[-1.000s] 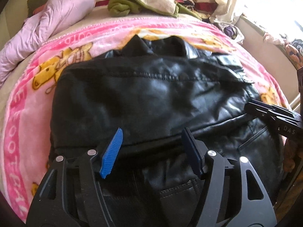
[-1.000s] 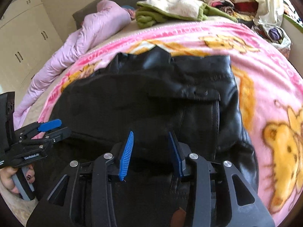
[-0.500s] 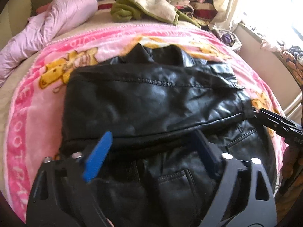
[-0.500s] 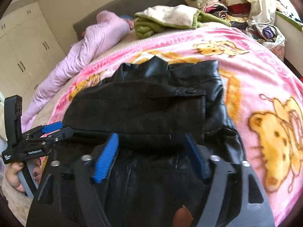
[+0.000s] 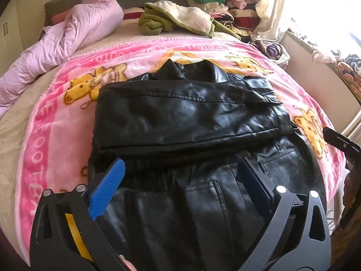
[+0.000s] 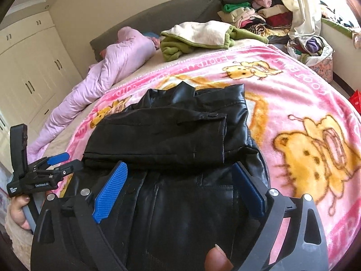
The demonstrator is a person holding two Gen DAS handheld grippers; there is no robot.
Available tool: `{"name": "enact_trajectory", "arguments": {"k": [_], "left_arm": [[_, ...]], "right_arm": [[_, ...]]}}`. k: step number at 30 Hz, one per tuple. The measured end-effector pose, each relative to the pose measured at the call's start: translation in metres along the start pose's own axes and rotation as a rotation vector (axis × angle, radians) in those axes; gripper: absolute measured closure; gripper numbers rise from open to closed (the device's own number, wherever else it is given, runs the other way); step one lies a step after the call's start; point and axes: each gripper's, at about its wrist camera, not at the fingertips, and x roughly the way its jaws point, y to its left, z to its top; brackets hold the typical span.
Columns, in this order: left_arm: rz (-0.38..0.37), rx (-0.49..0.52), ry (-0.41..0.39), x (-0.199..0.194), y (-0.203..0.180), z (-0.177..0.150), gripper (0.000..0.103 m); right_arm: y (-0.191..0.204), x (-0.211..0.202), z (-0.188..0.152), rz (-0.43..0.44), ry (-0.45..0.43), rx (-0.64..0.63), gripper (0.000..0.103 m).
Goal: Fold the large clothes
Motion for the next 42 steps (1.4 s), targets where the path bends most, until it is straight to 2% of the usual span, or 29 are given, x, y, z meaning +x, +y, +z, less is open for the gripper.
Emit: {"name": "enact_trajectory", "arguments": {"k": [10,22,33,42], "left_arm": [[0.018,0.004,-0.031,-0.026,-0.008,-0.018,0.009],[0.049,-0.019,-0.038,-0.049,0.002,-0.046,0.009],[0.09,-0.022,-0.005,-0.052,0.009,-0.074,0.009],[0.098,-0.043,0.034,-0.051,0.021,-0.102,0.009]], "right_arm": [[0.002,-0.02,-0.01,0.008,-0.018,-0.008,0.01],[0.011,-0.048,-0.028,0.019,-0.039,-0.05,0.007],[0.007,-0.058,-0.056,0.005,-0.001,-0.075,0.007],[-0.008,-0.064,-0.082,-0.041,0.049,-0.084,0.007]]}}
